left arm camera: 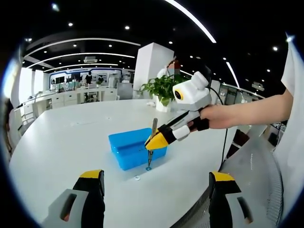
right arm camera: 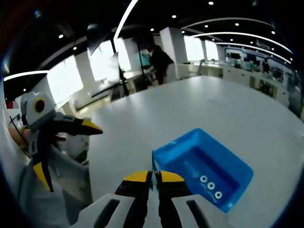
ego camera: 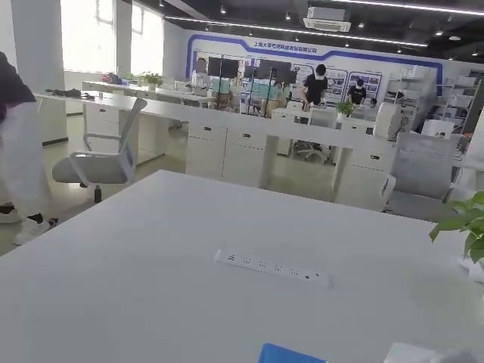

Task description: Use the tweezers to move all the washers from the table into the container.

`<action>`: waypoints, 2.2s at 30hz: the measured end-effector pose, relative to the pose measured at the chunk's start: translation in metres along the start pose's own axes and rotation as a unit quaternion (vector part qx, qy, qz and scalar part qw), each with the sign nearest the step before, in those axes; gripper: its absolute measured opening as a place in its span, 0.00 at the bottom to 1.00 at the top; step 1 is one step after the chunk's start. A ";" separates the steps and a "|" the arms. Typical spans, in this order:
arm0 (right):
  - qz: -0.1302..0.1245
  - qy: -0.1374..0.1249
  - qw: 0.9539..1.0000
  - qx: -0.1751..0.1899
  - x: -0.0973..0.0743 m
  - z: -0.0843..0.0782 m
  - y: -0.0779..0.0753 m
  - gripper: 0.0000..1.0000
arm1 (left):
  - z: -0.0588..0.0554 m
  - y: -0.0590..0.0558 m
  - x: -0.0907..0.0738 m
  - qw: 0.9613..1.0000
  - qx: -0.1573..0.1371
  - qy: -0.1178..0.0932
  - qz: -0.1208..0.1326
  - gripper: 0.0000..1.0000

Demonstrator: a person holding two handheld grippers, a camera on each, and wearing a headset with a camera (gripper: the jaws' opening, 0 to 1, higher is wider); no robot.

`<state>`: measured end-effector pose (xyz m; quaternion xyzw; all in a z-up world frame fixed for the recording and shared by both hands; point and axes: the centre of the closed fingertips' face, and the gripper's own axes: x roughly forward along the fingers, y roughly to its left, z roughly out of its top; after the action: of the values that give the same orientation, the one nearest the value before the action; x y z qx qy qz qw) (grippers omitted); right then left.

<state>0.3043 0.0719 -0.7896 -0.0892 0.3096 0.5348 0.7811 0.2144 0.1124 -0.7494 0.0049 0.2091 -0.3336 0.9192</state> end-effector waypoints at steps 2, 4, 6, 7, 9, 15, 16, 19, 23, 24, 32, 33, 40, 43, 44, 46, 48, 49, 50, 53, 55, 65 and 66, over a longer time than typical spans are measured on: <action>-0.003 0.005 1.000 0.000 0.002 -0.004 -0.001 0.04 | 0.000 0.000 0.000 1.000 -0.001 0.000 0.001 0.93; -0.006 0.007 1.000 0.001 0.003 -0.006 -0.003 0.04 | 0.000 0.000 0.000 1.000 -0.001 0.000 0.001 0.93; -0.007 0.009 1.000 0.000 0.004 -0.007 -0.005 0.04 | 0.000 0.001 0.000 1.000 0.000 0.000 0.001 0.93; -0.010 0.011 1.000 0.000 0.004 -0.008 -0.007 0.04 | 0.000 0.001 0.000 1.000 0.000 0.000 0.001 0.93; -0.015 0.018 1.000 -0.007 0.005 -0.010 -0.007 0.04 | 0.000 0.001 0.000 1.000 -0.001 0.000 0.002 0.93; -0.016 0.023 1.000 -0.006 0.006 -0.016 -0.008 0.04 | -0.001 0.001 0.000 1.000 -0.002 0.000 0.001 0.93; -0.016 0.024 1.000 -0.007 0.007 -0.017 -0.008 0.04 | -0.001 0.001 0.000 1.000 -0.002 0.001 0.001 0.93; -0.014 0.020 1.000 -0.002 0.006 -0.017 -0.007 0.04 | -0.002 0.001 0.001 1.000 0.000 0.003 0.000 0.93; -0.009 0.020 1.000 -0.005 0.007 -0.017 -0.006 0.04 | -0.001 0.001 0.001 1.000 -0.001 0.002 0.000 0.93; -0.009 0.021 1.000 -0.011 0.007 -0.017 -0.006 0.04 | -0.001 0.001 0.001 1.000 -0.001 0.002 0.001 0.93; -0.004 0.027 0.998 -0.056 0.007 -0.018 -0.003 0.02 | -0.001 0.001 0.001 1.000 0.000 0.002 0.002 0.93; -0.005 0.027 0.998 -0.054 0.007 -0.018 -0.004 0.02 | -0.001 0.001 0.001 1.000 0.000 0.002 0.002 0.93; -0.017 0.008 1.000 -0.018 0.002 -0.015 -0.013 0.03 | -0.001 0.001 0.001 1.000 0.000 0.001 0.002 0.93; -0.013 0.008 1.000 -0.013 0.003 -0.015 -0.012 0.04 | -0.002 0.001 0.001 1.000 0.001 0.002 0.001 0.93; -0.011 0.007 1.000 -0.011 0.003 -0.015 -0.011 0.04 | -0.002 0.001 0.001 1.000 0.002 0.002 0.001 0.92; -0.010 0.007 1.000 -0.011 0.004 -0.015 -0.011 0.04 | -0.002 0.001 0.001 1.000 0.002 0.002 0.001 0.93; -0.011 0.011 1.000 -0.013 0.006 -0.017 -0.012 0.04 | -0.002 0.001 0.001 1.000 0.001 0.002 0.002 0.93; -0.008 0.013 1.000 -0.011 0.007 -0.018 -0.011 0.04 | -0.002 0.002 0.001 1.000 0.000 0.001 0.002 0.92; -0.005 0.008 1.000 -0.011 0.007 -0.016 -0.010 0.04 | -0.002 0.002 0.001 1.000 0.000 0.001 0.003 0.92; -0.001 0.014 1.000 -0.022 0.007 -0.017 -0.007 0.04 | -0.002 0.002 0.000 1.000 0.000 0.002 0.002 0.93; 0.001 0.015 1.000 -0.021 0.007 -0.017 -0.006 0.04 | -0.002 0.002 0.001 1.000 0.000 0.002 0.002 0.93; 0.013 0.019 0.999 -0.024 0.008 -0.019 0.000 0.04 | -0.002 0.000 0.001 1.000 0.002 0.005 0.000 0.93; 0.014 0.020 0.999 -0.031 0.009 -0.019 0.002 0.04 | -0.002 0.000 0.001 1.000 0.003 0.005 0.000 0.93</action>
<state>0.2974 0.0707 -0.8096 -0.1199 0.3097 0.5535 0.7638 0.2141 0.1121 -0.7518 0.0088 0.2126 -0.3342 0.9182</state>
